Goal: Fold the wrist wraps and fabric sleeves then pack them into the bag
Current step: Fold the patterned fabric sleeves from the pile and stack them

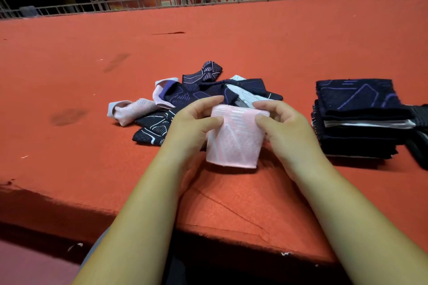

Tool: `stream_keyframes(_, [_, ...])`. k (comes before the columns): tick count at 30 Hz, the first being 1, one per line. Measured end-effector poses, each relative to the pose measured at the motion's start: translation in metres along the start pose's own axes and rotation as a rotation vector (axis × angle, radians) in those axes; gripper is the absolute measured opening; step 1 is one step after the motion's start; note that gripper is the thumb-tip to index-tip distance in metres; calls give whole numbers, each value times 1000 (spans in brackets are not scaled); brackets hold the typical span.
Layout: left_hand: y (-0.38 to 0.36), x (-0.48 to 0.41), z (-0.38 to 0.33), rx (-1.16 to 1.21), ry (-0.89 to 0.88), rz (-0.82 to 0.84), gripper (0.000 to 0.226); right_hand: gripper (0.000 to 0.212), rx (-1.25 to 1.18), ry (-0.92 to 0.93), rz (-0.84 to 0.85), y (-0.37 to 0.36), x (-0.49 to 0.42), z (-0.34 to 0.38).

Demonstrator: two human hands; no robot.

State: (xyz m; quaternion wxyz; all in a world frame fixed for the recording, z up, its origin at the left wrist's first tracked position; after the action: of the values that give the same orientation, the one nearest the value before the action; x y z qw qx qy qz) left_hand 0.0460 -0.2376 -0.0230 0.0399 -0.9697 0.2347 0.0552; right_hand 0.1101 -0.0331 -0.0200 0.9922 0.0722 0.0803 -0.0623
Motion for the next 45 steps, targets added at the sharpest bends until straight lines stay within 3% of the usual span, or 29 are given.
stream_keyframes(7, [-5, 6, -22, -287, -115, -3, 39, 38, 174, 44, 86, -2, 3, 16])
stream_keyframes(17, [-12, 9, -22, -286, -89, 11, 32, 47, 413, 95, 149, -7, -1, 21])
stream_keyframes(30, [-12, 9, -35, -656, -170, -65, 25, 8, 623, 134, 108, -4, -2, 23])
stream_keyframes(35, [-14, 7, -35, -801, -174, -38, 16, 8, 595, 82, 141, -5, -2, 18])
stream_keyframes(40, [-9, 6, -22, -625, -70, 15, 9, 20, 247, -9, 152, -1, -3, 9])
stream_keyframes(43, [-5, 4, -12, -498, -27, -38, 5, 35, 282, -10, 120, 1, -6, 4])
stream_keyframes(45, [-4, 4, -8, -428, -12, -91, 6, 34, 330, -25, 113, 1, -8, 1])
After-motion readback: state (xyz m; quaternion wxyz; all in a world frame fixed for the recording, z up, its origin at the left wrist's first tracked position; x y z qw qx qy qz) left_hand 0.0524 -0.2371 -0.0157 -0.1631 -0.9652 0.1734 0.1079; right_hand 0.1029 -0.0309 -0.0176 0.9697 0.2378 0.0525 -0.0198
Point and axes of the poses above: each hand's wrist, its own x-axis away from the middle knuckle, its own y-axis out of the back of the hand, z = x × y, the point moved 9 cm from there along -x, towards the middle knuckle, and after that the axes turned 15 degrees about z, right-handed, at the moved point
